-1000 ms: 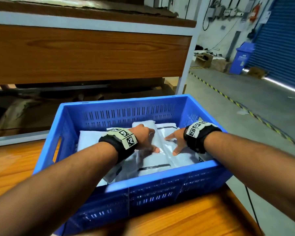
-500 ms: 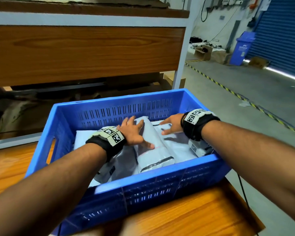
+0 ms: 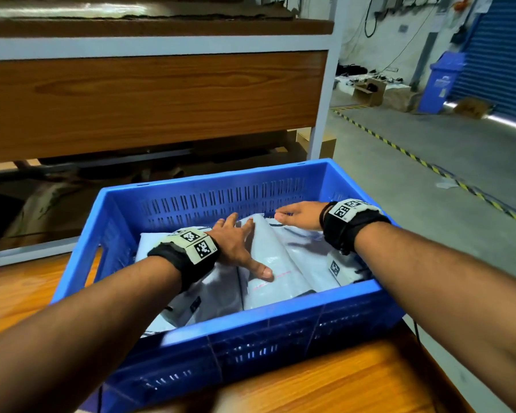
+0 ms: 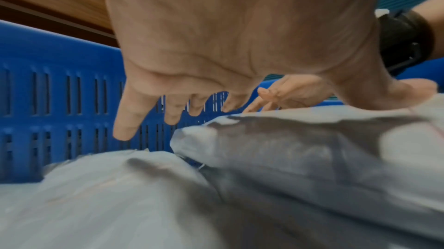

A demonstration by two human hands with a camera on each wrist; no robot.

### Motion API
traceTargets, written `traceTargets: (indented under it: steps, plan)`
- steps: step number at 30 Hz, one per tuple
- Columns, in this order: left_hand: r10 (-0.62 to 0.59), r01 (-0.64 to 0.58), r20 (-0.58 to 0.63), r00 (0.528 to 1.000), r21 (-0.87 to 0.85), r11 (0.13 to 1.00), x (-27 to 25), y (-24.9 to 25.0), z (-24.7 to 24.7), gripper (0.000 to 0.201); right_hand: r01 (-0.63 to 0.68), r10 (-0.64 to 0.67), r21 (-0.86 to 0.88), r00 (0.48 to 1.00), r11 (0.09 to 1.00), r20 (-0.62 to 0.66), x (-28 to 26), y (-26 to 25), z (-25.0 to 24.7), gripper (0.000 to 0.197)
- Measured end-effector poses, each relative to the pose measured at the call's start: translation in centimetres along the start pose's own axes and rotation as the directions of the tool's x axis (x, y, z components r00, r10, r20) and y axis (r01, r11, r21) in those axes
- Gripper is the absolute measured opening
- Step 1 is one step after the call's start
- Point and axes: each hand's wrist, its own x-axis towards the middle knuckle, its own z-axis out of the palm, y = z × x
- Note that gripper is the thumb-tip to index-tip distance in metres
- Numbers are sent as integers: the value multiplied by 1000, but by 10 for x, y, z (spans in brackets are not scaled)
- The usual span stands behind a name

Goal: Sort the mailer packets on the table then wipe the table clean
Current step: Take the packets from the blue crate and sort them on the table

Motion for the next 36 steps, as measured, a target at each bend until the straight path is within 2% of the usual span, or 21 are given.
traceTargets:
  steps: [3, 7, 10, 14, 16, 19, 25, 27, 29, 32, 34, 36]
  plan:
    - [-42, 45, 59, 997, -56, 997, -2, -5, 0, 138, 20, -22, 21, 995, 1000, 99, 1, 3, 1, 72]
    - [-55, 60, 123, 991, -38, 997, 3, -3, 17, 136, 21, 14, -138, 968, 990, 251, 9, 0, 11, 80]
    - [-62, 68, 109, 992, -46, 997, 3, -6, 13, 136, 51, -18, -133, 970, 990, 244, 7, -4, 10, 81]
    - [-89, 92, 60, 994, -38, 995, -3, -21, 7, 143, 185, -174, -74, 976, 980, 128, -11, -8, -4, 90]
    - [-153, 150, 58, 987, 51, 987, -5, -32, 12, 144, 252, -227, -161, 961, 954, 161, -18, -12, -4, 96]
    - [-248, 232, 92, 964, 161, 959, -9, -43, 21, 140, 285, -213, -262, 938, 922, 273, -20, -14, 11, 102]
    - [-261, 250, 69, 963, 136, 959, -11, -48, 21, 138, 264, -181, -266, 937, 927, 300, -18, -14, 12, 104]
    - [-217, 214, 25, 976, 75, 974, -16, -47, 10, 128, 252, -194, -243, 951, 937, 241, -22, -21, 0, 98]
    - [-162, 163, -81, 983, 4, 987, -23, -49, -7, 111, 268, -239, -225, 960, 937, 149, -25, -31, -16, 86]
    - [-155, 131, -299, 941, -98, 987, -42, -61, -37, 76, 308, -321, -335, 947, 891, 19, -28, -56, -43, 70]
    - [-169, 109, -380, 910, -174, 979, -61, -69, -58, 54, 323, -363, -387, 931, 864, -33, -32, -80, -62, 63]
    - [-171, 74, -430, 887, -233, 970, -87, -77, -77, 44, 351, -404, -394, 913, 849, -58, -35, -110, -78, 58]
